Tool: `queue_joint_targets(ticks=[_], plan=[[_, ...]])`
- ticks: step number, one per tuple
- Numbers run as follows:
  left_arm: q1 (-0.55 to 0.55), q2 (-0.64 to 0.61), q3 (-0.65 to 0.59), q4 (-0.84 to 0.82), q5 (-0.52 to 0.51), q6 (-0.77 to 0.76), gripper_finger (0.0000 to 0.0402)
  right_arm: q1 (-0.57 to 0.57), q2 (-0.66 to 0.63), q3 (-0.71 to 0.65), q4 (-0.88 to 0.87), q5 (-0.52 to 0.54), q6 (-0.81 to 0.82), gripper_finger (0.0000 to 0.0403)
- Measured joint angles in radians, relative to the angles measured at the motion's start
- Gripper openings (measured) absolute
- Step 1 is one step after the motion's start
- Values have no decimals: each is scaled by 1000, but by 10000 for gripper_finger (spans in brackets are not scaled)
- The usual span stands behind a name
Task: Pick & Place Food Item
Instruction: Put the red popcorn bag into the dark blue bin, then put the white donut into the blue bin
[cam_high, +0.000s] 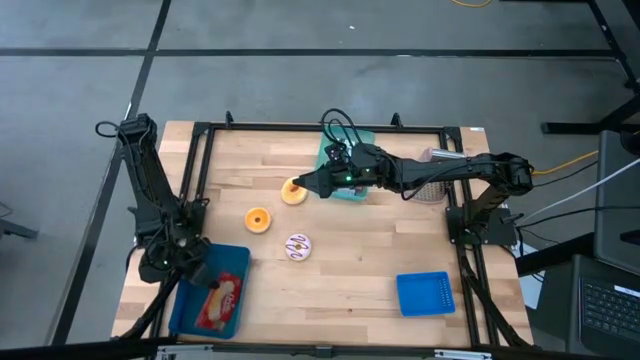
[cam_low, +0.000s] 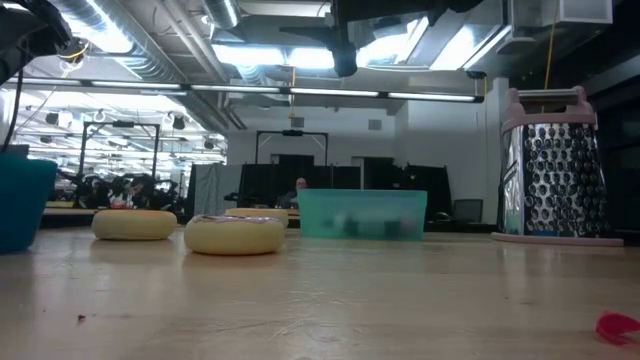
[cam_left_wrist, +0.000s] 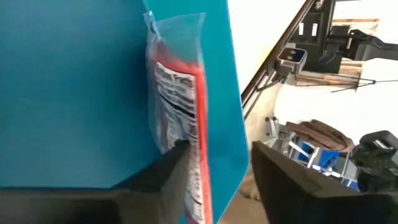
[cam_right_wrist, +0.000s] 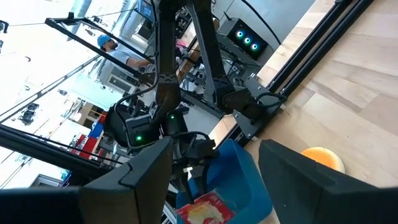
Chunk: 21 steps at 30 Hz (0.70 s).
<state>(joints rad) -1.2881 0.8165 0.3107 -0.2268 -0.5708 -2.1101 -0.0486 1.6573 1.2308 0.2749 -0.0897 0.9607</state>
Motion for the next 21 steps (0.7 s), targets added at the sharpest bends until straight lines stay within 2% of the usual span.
queue_joint_targets(ticks=[6, 14, 16, 21], plan=[[0, 0, 0, -1, 28, -6, 226, 0, 0, 0, 0, 3, 0, 235], [0, -3, 35, -62, 41, -6, 235, 0, 0, 0, 0, 3, -3, 235], [0, -3, 64, -120, 79, -6, 235, 0, 0, 0, 0, 3, -4, 235], [0, -3, 151, -313, 252, -22, 235, 0, 0, 0, 0, 3, -8, 235]])
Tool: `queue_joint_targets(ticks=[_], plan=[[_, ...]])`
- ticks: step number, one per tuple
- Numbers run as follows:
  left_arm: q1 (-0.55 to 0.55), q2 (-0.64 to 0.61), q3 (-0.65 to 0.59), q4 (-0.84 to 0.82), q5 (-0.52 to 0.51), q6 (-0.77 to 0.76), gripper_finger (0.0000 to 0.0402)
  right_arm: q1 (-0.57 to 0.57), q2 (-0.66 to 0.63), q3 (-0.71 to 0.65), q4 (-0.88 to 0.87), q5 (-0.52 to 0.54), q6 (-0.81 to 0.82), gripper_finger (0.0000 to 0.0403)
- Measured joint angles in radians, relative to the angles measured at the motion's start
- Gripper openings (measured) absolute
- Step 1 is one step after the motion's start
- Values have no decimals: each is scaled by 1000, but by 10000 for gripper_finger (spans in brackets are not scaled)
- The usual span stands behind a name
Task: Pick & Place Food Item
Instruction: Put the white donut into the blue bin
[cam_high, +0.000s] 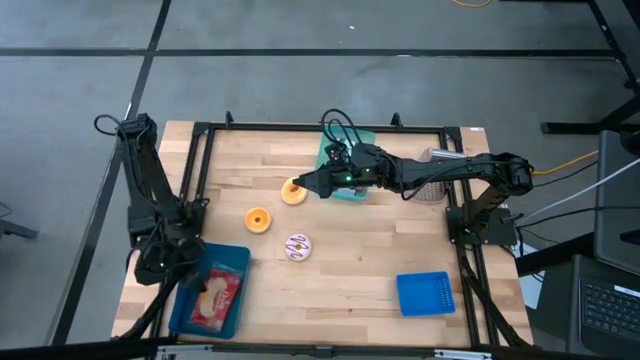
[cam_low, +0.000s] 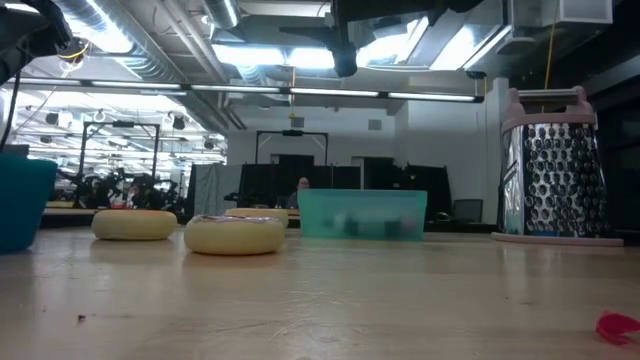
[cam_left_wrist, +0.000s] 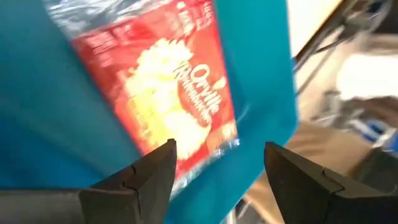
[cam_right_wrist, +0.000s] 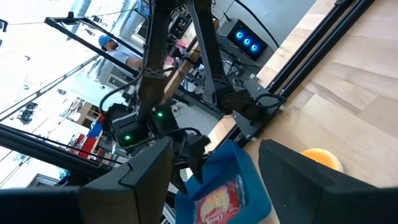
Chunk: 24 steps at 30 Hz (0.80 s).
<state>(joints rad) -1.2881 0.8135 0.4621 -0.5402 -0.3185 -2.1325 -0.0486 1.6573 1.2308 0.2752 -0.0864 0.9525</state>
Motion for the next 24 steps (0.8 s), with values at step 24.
queue_joint_targets(ticks=[24], plan=[[417, 156, 451, -708, -61, 851, 220, 0, 0, 0, 0, 0, -48, 235]])
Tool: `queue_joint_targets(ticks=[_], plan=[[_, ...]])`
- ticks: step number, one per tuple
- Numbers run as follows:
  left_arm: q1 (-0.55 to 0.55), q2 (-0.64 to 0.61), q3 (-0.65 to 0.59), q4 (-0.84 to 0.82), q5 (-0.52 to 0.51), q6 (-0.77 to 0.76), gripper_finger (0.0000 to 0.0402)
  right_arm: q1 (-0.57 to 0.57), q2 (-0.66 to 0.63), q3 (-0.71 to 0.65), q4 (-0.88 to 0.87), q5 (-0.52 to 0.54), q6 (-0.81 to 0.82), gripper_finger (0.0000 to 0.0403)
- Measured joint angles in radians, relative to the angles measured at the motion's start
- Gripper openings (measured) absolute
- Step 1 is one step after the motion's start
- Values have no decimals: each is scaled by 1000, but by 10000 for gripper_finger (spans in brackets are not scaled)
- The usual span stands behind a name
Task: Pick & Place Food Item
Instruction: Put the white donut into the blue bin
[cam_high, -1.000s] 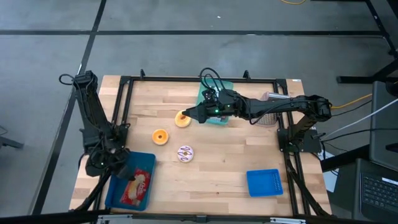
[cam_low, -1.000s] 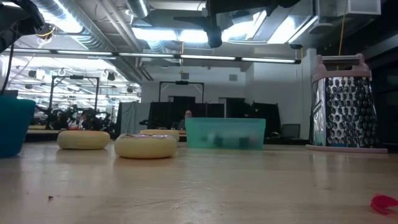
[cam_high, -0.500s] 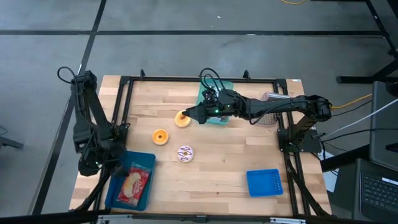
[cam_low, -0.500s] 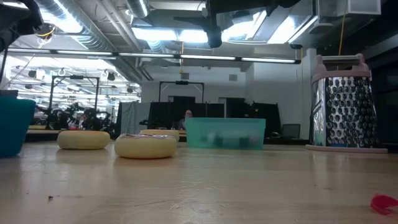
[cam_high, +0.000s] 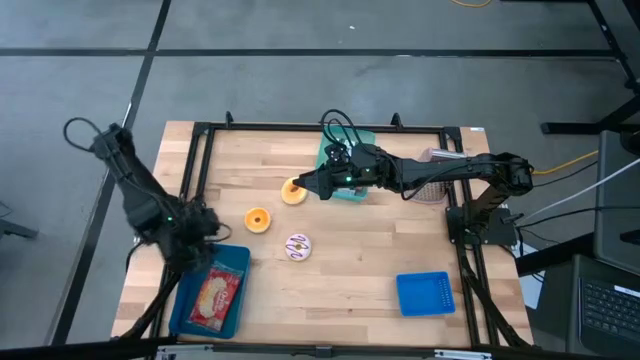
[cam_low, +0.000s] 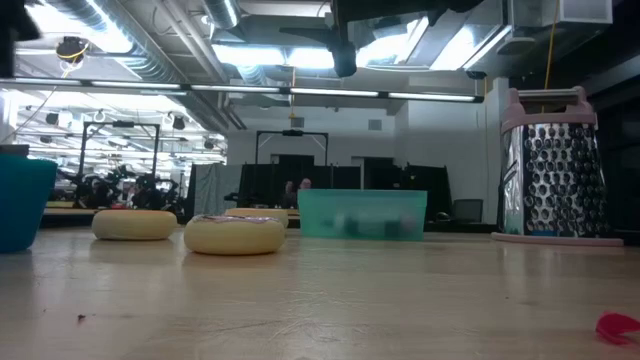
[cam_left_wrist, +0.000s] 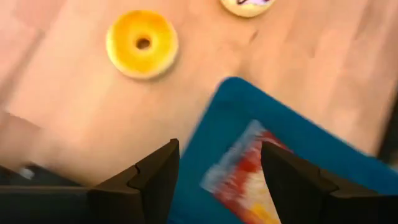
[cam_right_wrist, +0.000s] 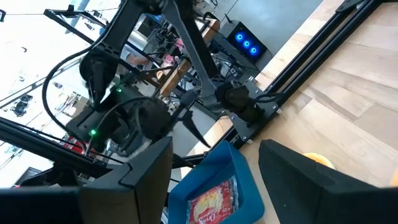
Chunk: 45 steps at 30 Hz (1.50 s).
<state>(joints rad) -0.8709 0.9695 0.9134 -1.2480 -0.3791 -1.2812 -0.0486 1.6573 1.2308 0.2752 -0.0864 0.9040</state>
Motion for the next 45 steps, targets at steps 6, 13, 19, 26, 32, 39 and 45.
queue_joint_targets(ticks=[6, 13, 19, 26, 32, 39, 45], plan=[[194, 75, 0, 46, 32, 334, 220, -1, 0, 0, 0, 0, 14, 235], [337, 142, 0, 171, -6, 702, 219, -3, 0, 0, 0, 0, 34, 235], [439, 194, -42, 296, -10, 890, 219, -3, 0, 0, 0, 0, 42, 235], [517, 263, -172, 447, 58, 965, 219, -3, 0, 0, -1, -9, 35, 235], [537, 319, -183, 510, 41, 1000, 219, -3, 0, 0, -10, -44, 14, 235], [556, 395, -183, 564, 47, 1000, 209, -3, 0, 0, -15, -45, -15, 235], [566, 473, -183, 575, 97, 1005, 190, -3, 0, 0, -16, -51, -23, 235]])
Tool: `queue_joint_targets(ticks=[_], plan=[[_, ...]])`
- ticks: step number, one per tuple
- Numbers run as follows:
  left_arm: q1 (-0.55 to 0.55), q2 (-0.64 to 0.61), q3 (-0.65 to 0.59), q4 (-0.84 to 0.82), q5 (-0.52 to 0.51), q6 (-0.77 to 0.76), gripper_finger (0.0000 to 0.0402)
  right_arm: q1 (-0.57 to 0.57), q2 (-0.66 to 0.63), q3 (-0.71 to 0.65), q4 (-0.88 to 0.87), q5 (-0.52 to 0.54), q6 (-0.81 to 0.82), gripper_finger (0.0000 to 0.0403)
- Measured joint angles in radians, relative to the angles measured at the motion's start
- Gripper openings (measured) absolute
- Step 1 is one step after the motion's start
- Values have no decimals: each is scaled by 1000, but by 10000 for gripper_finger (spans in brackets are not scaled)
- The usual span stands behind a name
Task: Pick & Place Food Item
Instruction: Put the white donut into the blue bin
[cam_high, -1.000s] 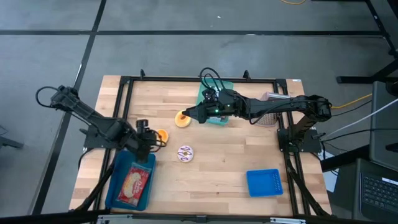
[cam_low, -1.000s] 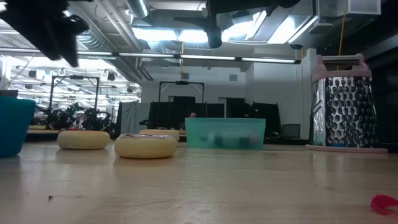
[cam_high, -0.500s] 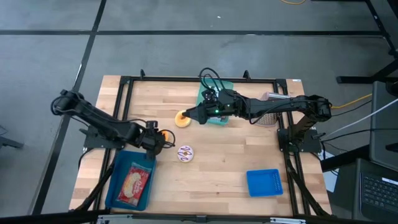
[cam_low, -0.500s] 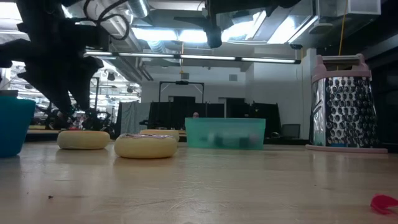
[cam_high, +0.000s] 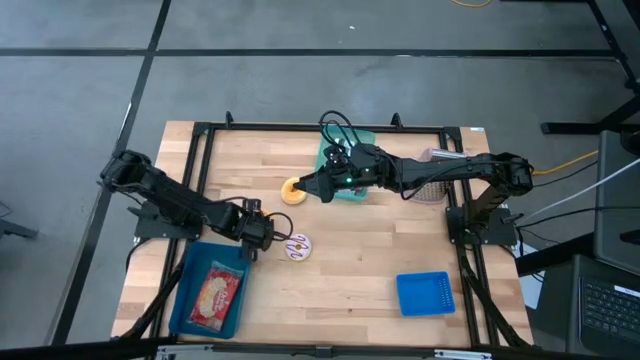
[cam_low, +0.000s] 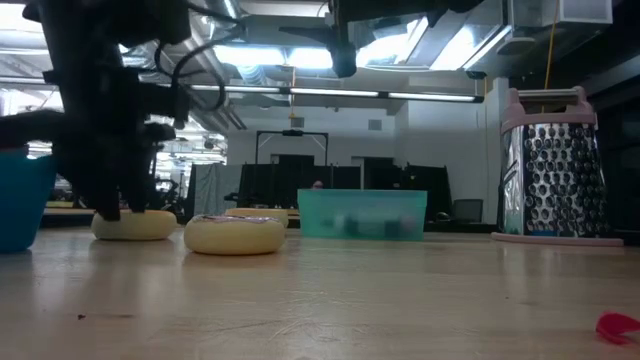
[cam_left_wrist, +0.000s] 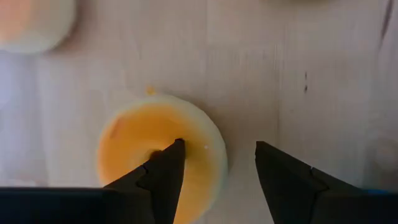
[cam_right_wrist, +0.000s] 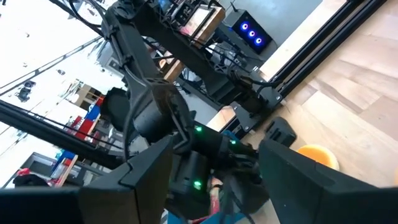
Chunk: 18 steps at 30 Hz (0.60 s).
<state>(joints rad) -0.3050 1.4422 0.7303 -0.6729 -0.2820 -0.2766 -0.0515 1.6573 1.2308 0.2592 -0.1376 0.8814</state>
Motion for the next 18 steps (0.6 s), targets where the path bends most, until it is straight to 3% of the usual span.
queue_joint_targets(ticks=[11, 18], plan=[[19, 42, 4, 2, 21, -73, 162, 0, 0, 0, -7, -10, -3, 235], [88, 47, -1, -3, 17, -140, 54, 0, 0, 0, -6, -10, -3, 235]])
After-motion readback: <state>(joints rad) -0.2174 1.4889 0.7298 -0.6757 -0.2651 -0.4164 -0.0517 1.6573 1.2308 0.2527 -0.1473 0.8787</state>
